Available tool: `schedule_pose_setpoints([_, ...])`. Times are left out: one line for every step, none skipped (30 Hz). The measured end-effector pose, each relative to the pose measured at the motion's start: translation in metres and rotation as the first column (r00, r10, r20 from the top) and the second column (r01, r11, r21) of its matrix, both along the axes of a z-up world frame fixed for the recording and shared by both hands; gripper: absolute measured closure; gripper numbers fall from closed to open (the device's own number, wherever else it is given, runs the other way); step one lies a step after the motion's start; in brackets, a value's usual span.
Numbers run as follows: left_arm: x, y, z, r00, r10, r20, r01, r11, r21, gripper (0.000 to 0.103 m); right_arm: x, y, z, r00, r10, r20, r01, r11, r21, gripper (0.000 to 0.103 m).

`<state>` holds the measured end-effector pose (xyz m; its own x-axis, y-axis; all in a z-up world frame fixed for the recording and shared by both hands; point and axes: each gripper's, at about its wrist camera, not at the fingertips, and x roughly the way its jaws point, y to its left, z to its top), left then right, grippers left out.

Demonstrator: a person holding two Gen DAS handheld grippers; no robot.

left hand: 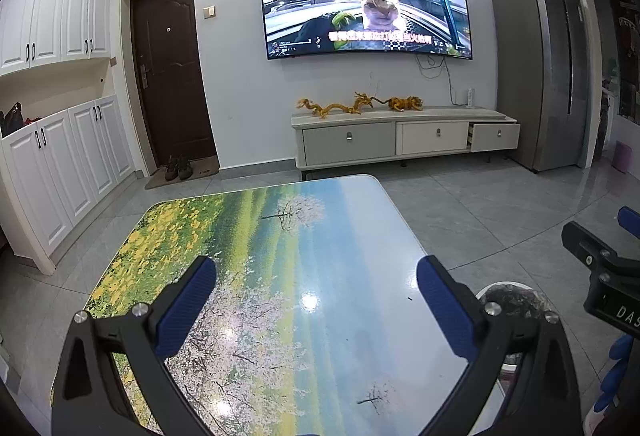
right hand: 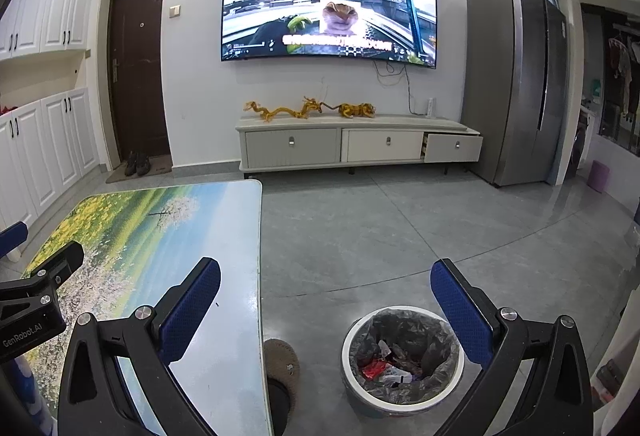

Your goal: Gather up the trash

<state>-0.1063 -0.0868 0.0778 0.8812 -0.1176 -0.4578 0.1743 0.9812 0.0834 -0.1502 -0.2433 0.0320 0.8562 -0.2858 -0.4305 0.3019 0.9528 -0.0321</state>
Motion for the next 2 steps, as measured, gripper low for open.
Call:
schedule_pose_setpoints([-0.0012, 0.0003, 0.0014, 1.0, -0.001, 0.002, 0.001, 1.0, -0.003, 0.002, -0.0015, -0.0004, 0.0008, 1.0, -0.002, 0.004, 0.002, 1.0, 0.0, 0.0])
schedule_pose_setpoints([-0.0011, -0.0004, 0.0025, 1.0, -0.002, 0.002, 0.002, 1.0, -0.005, 0.002, -0.0025, -0.001, 0.0014, 1.0, -0.004, 0.007, 0.004, 1.0, -0.001, 0.0])
